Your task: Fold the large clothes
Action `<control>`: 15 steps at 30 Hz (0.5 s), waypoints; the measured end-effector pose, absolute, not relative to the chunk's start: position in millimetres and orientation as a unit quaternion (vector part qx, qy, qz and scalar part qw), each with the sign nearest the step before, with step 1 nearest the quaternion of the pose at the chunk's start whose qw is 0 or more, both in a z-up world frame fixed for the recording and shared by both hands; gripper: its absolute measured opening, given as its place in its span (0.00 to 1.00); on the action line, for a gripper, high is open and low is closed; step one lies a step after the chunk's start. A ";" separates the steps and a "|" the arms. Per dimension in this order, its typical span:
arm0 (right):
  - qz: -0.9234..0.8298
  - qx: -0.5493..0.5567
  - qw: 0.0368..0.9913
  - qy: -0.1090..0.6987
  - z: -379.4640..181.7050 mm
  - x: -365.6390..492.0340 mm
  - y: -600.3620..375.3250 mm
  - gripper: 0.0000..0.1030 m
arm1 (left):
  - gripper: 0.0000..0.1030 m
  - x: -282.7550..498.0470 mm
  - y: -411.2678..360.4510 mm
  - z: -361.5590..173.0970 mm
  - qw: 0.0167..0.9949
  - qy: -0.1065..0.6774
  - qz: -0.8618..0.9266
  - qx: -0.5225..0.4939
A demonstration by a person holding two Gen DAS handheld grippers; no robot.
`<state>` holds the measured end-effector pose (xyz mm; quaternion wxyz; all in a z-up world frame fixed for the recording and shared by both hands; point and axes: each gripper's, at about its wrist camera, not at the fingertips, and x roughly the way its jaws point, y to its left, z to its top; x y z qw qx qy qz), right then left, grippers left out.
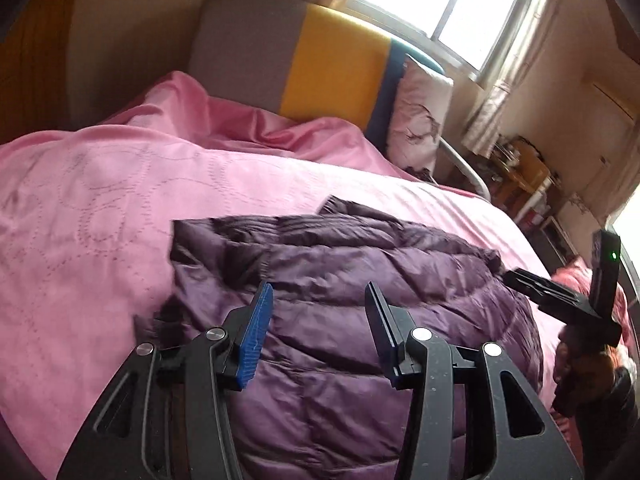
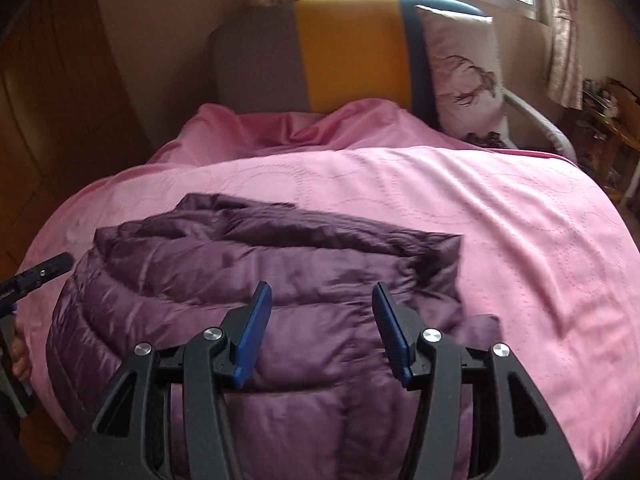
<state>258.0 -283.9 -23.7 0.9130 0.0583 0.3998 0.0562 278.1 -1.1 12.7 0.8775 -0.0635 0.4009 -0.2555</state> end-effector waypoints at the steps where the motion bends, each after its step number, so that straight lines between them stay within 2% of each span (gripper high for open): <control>1: 0.062 0.043 0.908 0.411 -29.6 262.2 -271.5 0.50 | 0.45 276.1 -17.8 7.3 0.867 0.414 -0.272 -0.045; 2: 0.066 0.031 0.902 0.425 -37.0 267.0 -261.0 0.49 | 0.45 275.2 -27.1 1.8 0.861 0.425 -0.278 -0.034; 3: 0.069 0.024 0.896 0.438 -44.7 271.8 -254.0 0.38 | 0.44 277.1 -36.7 -5.9 0.851 0.439 -0.287 -0.022; 4: 0.073 0.017 0.891 0.448 -51.9 275.0 -247.9 0.21 | 0.37 276.8 -44.9 -15.0 0.844 0.450 -0.290 -0.010; 6: 0.071 -0.002 0.890 0.451 -56.4 276.1 -241.9 0.06 | 0.03 276.8 -56.2 -27.7 0.839 0.460 -0.291 0.015; 7: 0.071 -0.009 0.891 0.449 -54.2 275.5 -239.6 0.02 | 0.01 276.6 -57.0 -28.4 0.839 0.460 -0.291 0.017; 12: 0.051 -0.004 0.909 0.414 -32.5 272.7 -247.2 0.01 | 0.00 282.3 -52.4 -12.6 0.857 0.432 -0.279 -0.005; 15: 0.041 0.009 0.905 0.424 -39.3 283.8 -251.8 0.01 | 0.00 292.7 -57.1 -20.4 0.859 0.440 -0.263 0.008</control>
